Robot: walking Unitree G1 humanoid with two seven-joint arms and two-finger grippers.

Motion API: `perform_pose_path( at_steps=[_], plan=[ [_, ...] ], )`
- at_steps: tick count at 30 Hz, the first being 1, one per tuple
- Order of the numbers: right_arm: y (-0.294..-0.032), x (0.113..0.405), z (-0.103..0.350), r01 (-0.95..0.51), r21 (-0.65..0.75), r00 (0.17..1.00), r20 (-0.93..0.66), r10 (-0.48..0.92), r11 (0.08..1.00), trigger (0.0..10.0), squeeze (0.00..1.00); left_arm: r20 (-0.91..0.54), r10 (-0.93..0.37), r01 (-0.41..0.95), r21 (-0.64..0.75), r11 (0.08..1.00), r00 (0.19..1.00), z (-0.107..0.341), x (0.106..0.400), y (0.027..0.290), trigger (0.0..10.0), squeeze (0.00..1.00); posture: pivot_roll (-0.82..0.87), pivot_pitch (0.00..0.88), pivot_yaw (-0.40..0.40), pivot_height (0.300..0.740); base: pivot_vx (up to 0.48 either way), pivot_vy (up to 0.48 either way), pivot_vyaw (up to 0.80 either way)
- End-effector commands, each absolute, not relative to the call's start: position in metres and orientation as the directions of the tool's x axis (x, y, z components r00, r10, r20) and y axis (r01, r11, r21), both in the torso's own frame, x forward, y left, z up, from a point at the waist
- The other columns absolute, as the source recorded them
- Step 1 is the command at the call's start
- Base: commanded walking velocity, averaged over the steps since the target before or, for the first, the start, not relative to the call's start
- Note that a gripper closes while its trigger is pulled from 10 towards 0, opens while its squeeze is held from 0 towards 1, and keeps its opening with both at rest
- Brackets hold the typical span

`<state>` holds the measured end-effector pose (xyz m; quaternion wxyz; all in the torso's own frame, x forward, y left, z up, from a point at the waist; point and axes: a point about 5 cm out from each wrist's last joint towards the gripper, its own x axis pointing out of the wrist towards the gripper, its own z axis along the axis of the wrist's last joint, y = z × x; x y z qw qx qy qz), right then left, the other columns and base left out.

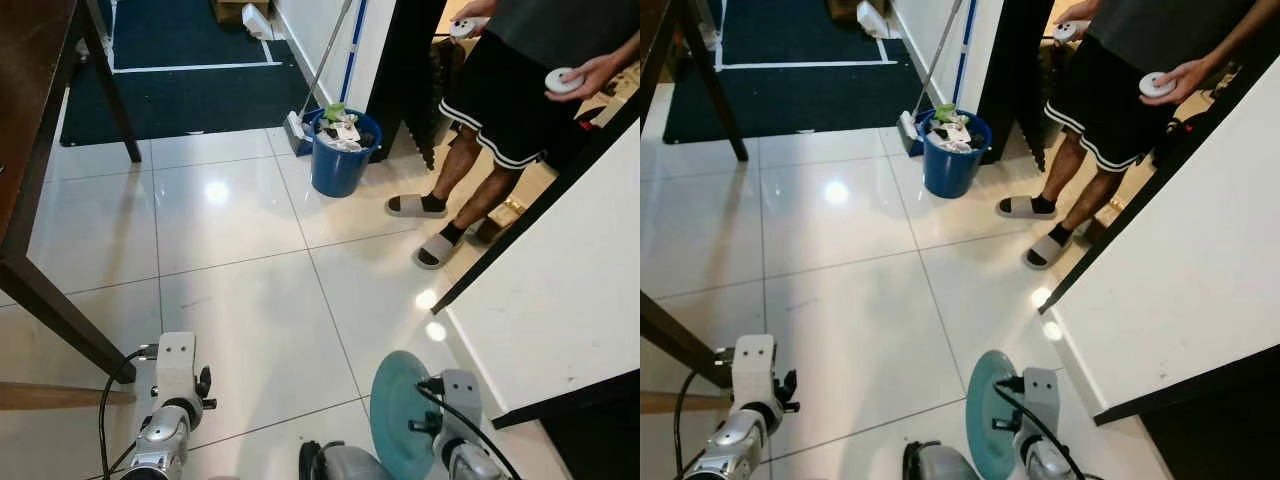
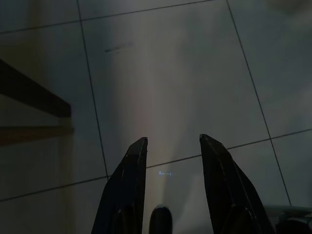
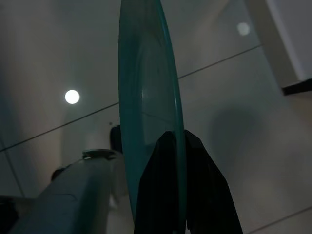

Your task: Setting the table

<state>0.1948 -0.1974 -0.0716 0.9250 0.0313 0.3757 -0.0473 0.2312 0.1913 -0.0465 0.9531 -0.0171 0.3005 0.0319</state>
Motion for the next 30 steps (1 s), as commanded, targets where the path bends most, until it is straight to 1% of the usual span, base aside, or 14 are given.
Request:
perform_pose_path(
  at_steps=[1, 4, 10, 14, 18, 30],
  plan=[
    [-0.198, 0.189, -0.074, 0.142, 0.026, 0.703, -0.707, -0.082, 0.99, 10.0, 0.0, -0.591, 0.041, -0.057, -0.007, 0.998, 0.806, -0.049, 0.227, 0.193, 10.0, 0.0, 0.11, 0.069, 0.027, 0.74, 0.0, 0.0, 0.0],
    [-0.193, 0.189, -0.075, 0.151, 0.037, 0.704, -0.706, -0.081, 0.988, 10.0, 0.0, -0.588, 0.033, -0.038, 0.005, 0.999, 0.808, -0.047, 0.23, 0.198, 10.0, 0.0, 0.11, 0.066, 0.05, 0.74, 0.0, 0.0, 0.0],
    [-0.189, 0.183, -0.078, 0.158, 0.048, 0.701, -0.709, -0.078, 0.986, 10.0, 0.0, -0.58, 0.039, -0.044, 0.006, 0.999, 0.814, -0.043, 0.236, 0.201, 10.0, 0.0, 0.1, 0.068, 0.054, 0.74, 0.0, 0.0, 0.0],
    [-0.193, 0.181, -0.079, 0.184, 0.048, 0.691, -0.716, -0.094, 0.982, 10.0, 0.0, -0.57, 0.027, -0.031, 0.003, 1.0, 0.821, -0.042, 0.237, 0.196, 10.0, 0.0, 0.08, 0.064, 0.044, 0.74, 0.0, 0.0, 0.0],
    [-0.196, 0.181, -0.079, 0.187, 0.044, 0.692, -0.715, -0.1, 0.981, 10.0, 0.0, -0.555, -0.029, 0.021, -0.021, 1.0, 0.831, -0.042, 0.237, 0.186, 10.0, 0.0, 0.08, 0.063, 0.038, 0.74, 0.0, 0.0, 0.0],
    [-0.199, 0.178, -0.08, 0.172, 0.035, 0.684, -0.723, -0.094, 0.984, 10.0, 0.0, -0.55, -0.057, 0.03, -0.059, 0.998, 0.833, -0.043, 0.236, 0.179, 10.0, 0.0, 0.08, 0.061, 0.017, 0.74, 0.0, 0.0, 0.0]
  ],
)
